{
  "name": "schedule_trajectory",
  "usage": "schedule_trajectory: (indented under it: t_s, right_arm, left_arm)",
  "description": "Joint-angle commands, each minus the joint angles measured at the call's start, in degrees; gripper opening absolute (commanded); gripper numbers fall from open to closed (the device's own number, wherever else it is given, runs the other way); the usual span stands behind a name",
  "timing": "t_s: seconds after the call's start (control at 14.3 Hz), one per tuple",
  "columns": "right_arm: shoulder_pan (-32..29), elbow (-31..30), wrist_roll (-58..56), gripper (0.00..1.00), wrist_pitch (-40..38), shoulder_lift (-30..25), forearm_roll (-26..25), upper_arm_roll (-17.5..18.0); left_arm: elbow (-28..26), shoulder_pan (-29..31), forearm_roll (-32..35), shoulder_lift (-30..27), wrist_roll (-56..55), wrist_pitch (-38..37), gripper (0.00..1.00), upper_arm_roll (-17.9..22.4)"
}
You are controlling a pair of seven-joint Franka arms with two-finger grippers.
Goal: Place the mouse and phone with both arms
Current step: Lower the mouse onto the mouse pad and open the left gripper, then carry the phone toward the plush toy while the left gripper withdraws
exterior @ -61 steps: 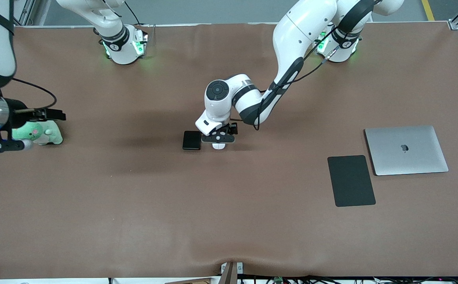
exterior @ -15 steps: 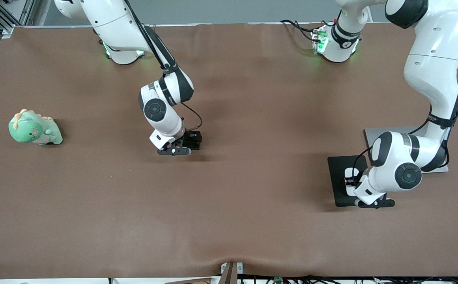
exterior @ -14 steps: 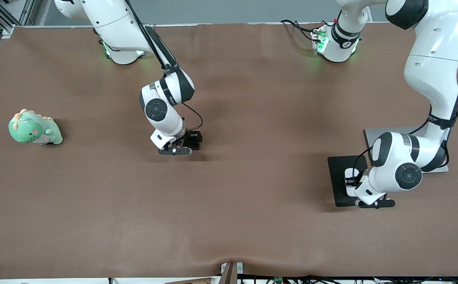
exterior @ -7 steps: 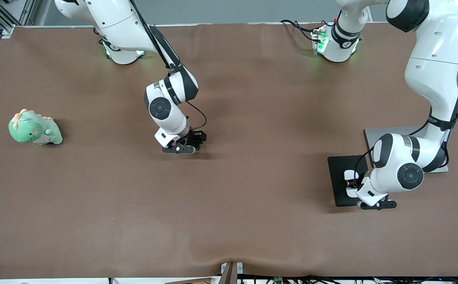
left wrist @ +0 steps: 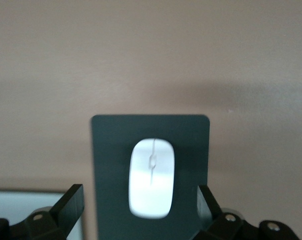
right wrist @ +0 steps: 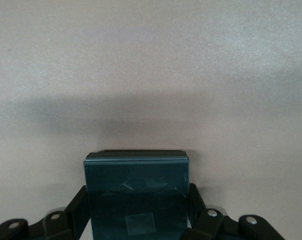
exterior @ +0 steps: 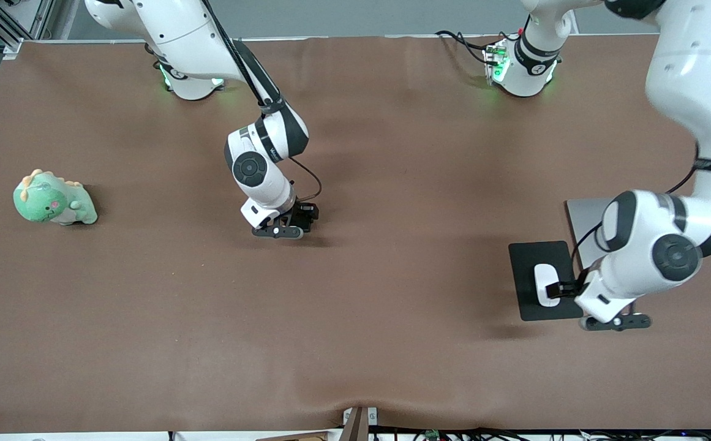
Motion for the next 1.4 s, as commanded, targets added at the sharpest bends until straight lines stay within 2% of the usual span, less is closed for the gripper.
schedule_trajectory:
  t_s: [0.0, 0.07, 0.21, 0.35, 0.42, 0.49, 0.63, 0.98, 1.19, 1.33]
  right_arm:
    - [-0.9, -0.2, 0.4, 0.0, -4.7, -2.6, 1.1, -0.9]
    - [-2.4, -0.2, 0.1, 0.0, -7.6, -3.6, 0.8, -1.4]
    - [-3.1, 0.3, -0.8, 0.0, -13.2, -5.4, 0.1, -2.6]
    - [-3.1, -0.1, -2.5, 0.0, -16.5, -7.3, -0.4, -5.2]
    - [-3.2, -0.3, -3.0, 0.0, -17.4, -7.8, -0.6, -5.8]
    - [-3.2, -1.3, -3.1, 0.0, -17.6, -8.0, -1.3, -6.8]
    - [-3.3, -4.7, -6.9, 0.0, -17.1, -9.7, -2.2, -9.7]
    - [-3.3, -8.8, -16.6, 0.0, -17.0, -11.8, -2.2, -16.3]
    - [-3.3, -10.4, -26.2, 0.0, -16.9, -11.9, -2.2, -22.2]
    - [-3.4, -10.8, -32.4, 0.0, -16.9, -11.6, -2.2, -25.9]
  left_arm:
    - [-2.2, 0.7, 0.8, -7.5, 0.6, -9.1, 1.0, -0.5]
    - [-2.1, 0.7, 0.2, -8.5, 0.6, -12.1, 1.0, -0.6]
    - [-1.3, 0.3, 0.1, -10.9, -0.9, -18.0, 1.0, -3.7]
    - [-0.8, 0.7, -0.3, -13.5, -1.9, -18.5, 1.0, -4.7]
    - [-0.5, 0.7, -2.3, -13.0, -1.9, -18.5, 1.0, -4.5]
    - [-0.5, 0.7, -2.1, -12.8, -2.7, -17.9, 1.0, -4.4]
    - [4.6, 0.7, -0.9, -11.4, -2.6, -16.6, 1.0, -4.0]
    - [4.7, 2.2, -1.2, -12.9, 0.7, -16.6, 1.0, -4.3]
    - [4.4, 2.4, -2.5, -14.9, 1.1, -17.4, 1.0, -4.3]
    - [4.3, 1.4, -5.5, -17.2, 2.2, -20.6, 1.0, -2.7]
